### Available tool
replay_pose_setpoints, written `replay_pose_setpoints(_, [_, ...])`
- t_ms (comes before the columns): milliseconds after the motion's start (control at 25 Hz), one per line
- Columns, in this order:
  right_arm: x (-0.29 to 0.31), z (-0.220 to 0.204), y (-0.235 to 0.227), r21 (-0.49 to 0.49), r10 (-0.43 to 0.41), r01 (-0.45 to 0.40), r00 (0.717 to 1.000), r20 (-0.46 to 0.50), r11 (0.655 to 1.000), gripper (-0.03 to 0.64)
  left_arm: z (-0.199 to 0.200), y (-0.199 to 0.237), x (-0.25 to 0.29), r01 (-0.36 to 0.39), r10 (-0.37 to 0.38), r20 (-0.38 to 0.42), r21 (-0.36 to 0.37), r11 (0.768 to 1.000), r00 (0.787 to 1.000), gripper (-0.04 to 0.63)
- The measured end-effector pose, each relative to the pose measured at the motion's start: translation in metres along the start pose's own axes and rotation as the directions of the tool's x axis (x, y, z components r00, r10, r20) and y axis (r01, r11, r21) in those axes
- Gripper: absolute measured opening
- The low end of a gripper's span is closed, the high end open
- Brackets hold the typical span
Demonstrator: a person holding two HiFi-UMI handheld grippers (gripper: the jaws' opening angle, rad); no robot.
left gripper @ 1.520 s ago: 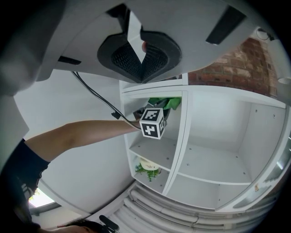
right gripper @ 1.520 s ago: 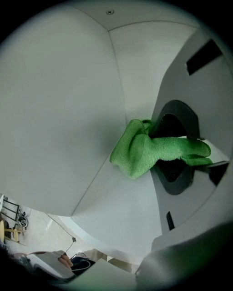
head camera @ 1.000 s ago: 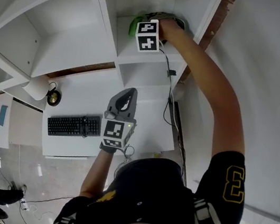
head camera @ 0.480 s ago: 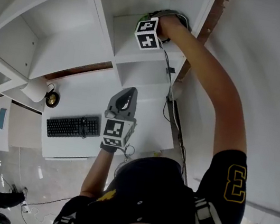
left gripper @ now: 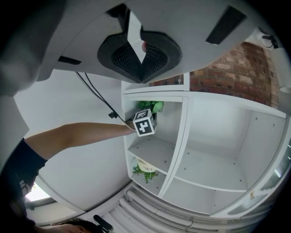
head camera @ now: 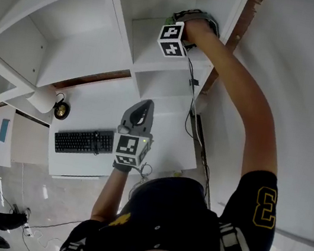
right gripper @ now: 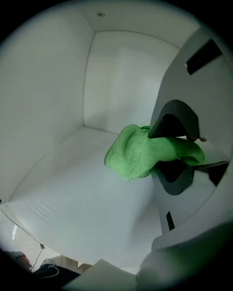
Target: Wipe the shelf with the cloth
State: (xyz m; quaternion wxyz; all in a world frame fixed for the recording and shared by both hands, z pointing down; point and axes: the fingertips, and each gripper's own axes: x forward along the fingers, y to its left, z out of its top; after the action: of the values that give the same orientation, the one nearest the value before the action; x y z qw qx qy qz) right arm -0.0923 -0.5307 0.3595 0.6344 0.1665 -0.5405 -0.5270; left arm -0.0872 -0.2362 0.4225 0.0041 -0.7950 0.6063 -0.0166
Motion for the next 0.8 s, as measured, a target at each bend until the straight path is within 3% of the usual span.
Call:
replay_pose_setpoints(80, [-0.014, 0.011, -0.017, 0.084, -0.055, 0.046, 0.993, 0.108, 0.995, 0.092, -0.001, 0.005, -0.002, -0.012, 0.012, -0.002, 0.000, 1.000, 1.000, 0.018])
replay_pose_setpoints(160, [-0.033, 0.027, -0.027, 0.162, -0.073, 0.036, 0.970, 0.231, 0.986, 0.092, -0.001, 0.010, -0.004, -0.024, 0.024, -0.003, 0.001, 1.000, 1.000, 0.018])
replay_pose_setpoints(320, [-0.072, 0.066, -0.036, 0.219, -0.085, -0.014, 0.896, 0.436, 0.976, 0.092, 0.001, 0.013, -0.007, -0.034, 0.034, -0.001, 0.007, 0.999, 0.999, 0.018])
replay_pose_setpoints(560, [-0.103, 0.115, -0.020, 0.092, -0.063, 0.005, 0.765, 0.641, 0.996, 0.094, -0.001, 0.016, -0.012, -0.050, 0.050, -0.006, -0.005, 0.999, 0.999, 0.018])
replay_pose_setpoints(800, [-0.102, 0.139, 0.010, 0.018, 0.052, -0.087, 0.733, 0.678, 0.996, 0.094, -0.005, 0.014, -0.012, -0.045, 0.044, -0.019, -0.010, 0.999, 0.999, 0.018])
